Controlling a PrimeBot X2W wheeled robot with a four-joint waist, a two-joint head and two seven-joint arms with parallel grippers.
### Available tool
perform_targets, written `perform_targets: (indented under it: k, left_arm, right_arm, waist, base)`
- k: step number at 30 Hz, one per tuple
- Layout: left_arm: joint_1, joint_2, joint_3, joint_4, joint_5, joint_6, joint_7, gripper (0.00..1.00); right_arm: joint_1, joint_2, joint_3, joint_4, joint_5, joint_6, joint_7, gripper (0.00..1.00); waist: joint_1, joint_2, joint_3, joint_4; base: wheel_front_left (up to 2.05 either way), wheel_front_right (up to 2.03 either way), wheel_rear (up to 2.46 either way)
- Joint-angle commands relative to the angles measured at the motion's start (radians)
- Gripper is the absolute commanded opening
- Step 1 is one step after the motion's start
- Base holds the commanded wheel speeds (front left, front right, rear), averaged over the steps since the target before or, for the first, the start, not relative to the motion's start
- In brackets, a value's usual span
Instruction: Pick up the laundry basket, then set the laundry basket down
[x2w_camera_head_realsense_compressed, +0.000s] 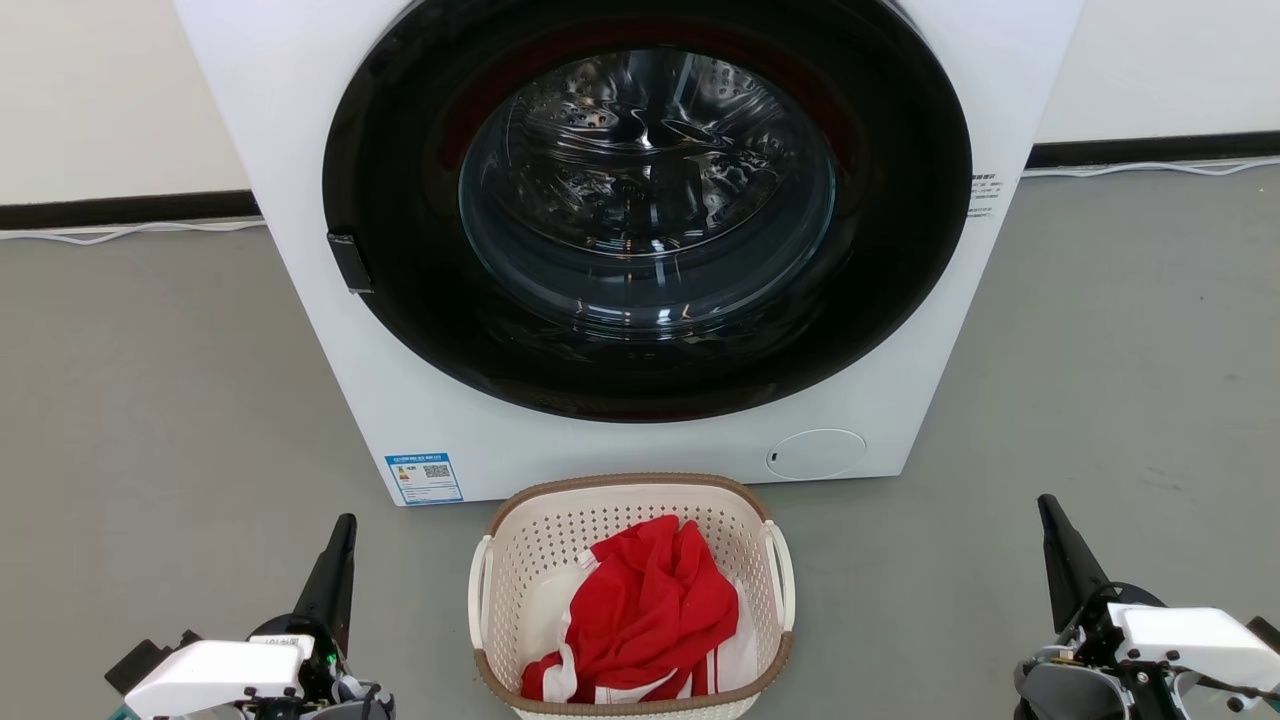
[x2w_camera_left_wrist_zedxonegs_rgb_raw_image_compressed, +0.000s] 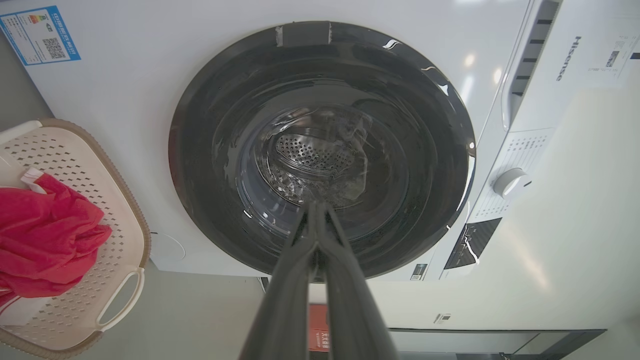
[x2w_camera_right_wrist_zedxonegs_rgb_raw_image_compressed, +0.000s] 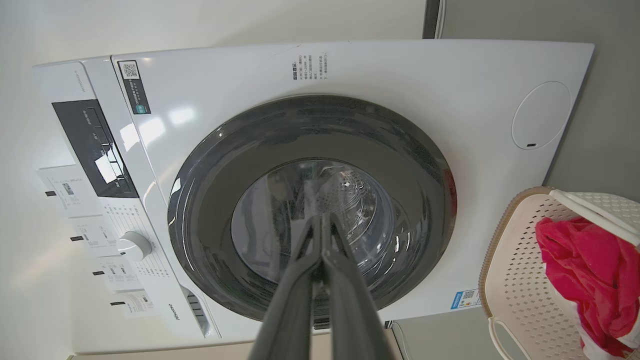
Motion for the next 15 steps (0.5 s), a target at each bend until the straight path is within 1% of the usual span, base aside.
perform_targets:
  k: [1, 15]
  left_arm:
    - [-0.055, 0.01, 0.031, -0.022, -0.004, -0.007, 0.007, 0.0]
    - [-0.055, 0.01, 0.031, -0.022, -0.004, -0.007, 0.007, 0.0]
  right_arm:
    - [-0.041, -0.006, 0.018, -0.029, 0.007, 0.007, 0.009, 0.0]
    - [-0.041, -0.005, 0.018, -0.029, 0.007, 0.007, 0.009, 0.0]
  waist:
    - [-0.0001, 0.0, 0.0, 0.0]
    - [-0.0001, 0.0, 0.0, 0.0]
  base:
    - [0.0, 0.0, 0.0]
    - [0.0, 0.0, 0.0]
